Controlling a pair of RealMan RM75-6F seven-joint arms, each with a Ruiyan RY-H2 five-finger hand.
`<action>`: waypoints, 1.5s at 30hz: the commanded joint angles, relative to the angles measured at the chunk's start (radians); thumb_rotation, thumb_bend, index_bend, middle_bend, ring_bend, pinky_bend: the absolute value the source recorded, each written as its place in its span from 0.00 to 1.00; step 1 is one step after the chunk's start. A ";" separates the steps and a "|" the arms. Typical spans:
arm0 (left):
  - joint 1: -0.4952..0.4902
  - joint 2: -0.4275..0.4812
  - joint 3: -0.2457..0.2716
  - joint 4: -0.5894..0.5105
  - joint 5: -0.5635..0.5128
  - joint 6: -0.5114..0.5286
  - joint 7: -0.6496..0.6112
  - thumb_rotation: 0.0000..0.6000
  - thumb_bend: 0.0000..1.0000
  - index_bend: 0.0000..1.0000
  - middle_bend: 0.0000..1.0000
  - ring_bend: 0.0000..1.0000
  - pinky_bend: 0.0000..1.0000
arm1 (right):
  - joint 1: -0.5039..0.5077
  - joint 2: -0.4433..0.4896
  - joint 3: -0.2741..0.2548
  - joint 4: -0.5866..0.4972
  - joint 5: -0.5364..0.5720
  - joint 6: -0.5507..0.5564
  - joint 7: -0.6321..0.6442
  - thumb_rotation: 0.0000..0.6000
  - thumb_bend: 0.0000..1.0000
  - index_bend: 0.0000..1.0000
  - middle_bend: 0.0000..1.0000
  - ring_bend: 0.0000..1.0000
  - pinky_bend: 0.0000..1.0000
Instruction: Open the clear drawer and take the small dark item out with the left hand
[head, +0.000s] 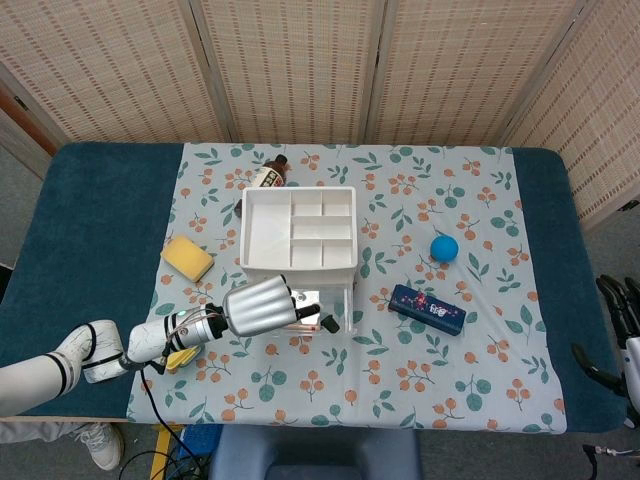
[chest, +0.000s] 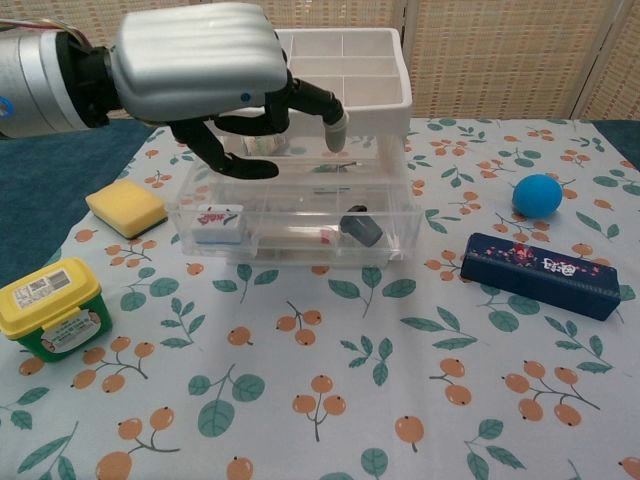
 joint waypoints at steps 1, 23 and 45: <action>-0.029 -0.011 0.015 0.012 0.016 -0.014 0.003 1.00 0.28 0.32 0.92 1.00 1.00 | 0.000 0.000 0.001 0.001 0.002 0.000 -0.001 1.00 0.30 0.00 0.08 0.00 0.01; -0.148 -0.049 0.060 0.035 -0.016 -0.105 0.024 1.00 0.28 0.30 0.92 1.00 1.00 | 0.000 -0.006 0.003 0.018 0.028 -0.019 0.015 1.00 0.30 0.00 0.08 0.00 0.01; -0.196 -0.070 0.092 0.040 -0.084 -0.155 -0.011 1.00 0.28 0.30 0.92 1.00 1.00 | 0.003 -0.015 0.006 0.041 0.047 -0.036 0.035 1.00 0.30 0.00 0.08 0.00 0.01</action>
